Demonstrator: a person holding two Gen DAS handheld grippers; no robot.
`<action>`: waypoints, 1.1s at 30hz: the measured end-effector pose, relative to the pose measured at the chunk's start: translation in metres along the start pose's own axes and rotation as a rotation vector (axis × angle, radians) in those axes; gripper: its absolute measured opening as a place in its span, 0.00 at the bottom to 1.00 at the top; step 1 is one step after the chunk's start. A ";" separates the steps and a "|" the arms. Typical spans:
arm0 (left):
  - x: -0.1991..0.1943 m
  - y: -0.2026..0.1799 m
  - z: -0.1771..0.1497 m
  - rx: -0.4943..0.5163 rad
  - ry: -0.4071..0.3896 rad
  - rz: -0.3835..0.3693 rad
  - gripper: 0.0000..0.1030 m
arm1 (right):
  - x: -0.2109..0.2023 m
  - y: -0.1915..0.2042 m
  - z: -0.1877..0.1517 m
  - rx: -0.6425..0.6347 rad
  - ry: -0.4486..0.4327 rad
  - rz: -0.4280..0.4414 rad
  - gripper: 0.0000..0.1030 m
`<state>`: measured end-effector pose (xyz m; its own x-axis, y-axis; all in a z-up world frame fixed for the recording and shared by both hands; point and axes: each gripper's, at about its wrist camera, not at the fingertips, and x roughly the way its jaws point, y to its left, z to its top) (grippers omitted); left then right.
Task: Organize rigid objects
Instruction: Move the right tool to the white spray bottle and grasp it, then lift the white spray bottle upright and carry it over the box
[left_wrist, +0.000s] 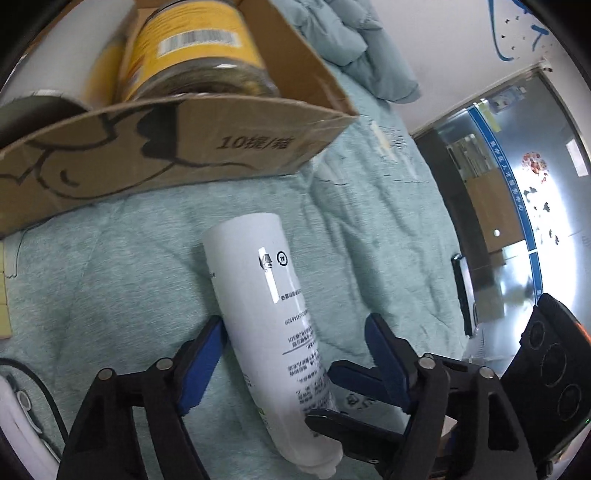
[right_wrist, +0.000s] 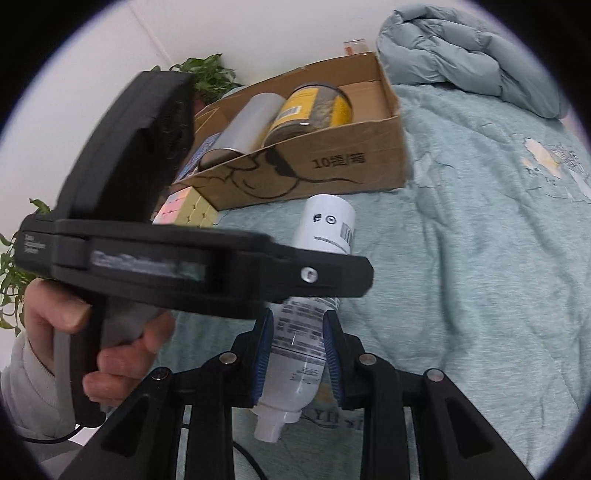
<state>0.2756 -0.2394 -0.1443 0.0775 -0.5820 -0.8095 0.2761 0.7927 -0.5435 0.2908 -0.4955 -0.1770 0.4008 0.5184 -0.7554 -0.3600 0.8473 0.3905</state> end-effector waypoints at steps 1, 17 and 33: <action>0.001 0.003 -0.001 -0.004 0.000 0.003 0.65 | 0.001 -0.001 0.000 0.015 0.003 0.013 0.26; -0.008 0.012 -0.001 -0.010 0.013 0.024 0.44 | 0.036 0.004 0.017 0.074 0.103 -0.020 0.45; -0.110 -0.068 0.025 0.161 -0.319 0.066 0.41 | -0.021 0.041 0.074 -0.046 -0.130 -0.068 0.43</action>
<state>0.2725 -0.2337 -0.0127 0.3885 -0.5779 -0.7177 0.4059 0.8066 -0.4297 0.3298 -0.4631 -0.1068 0.5300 0.4733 -0.7036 -0.3652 0.8762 0.3144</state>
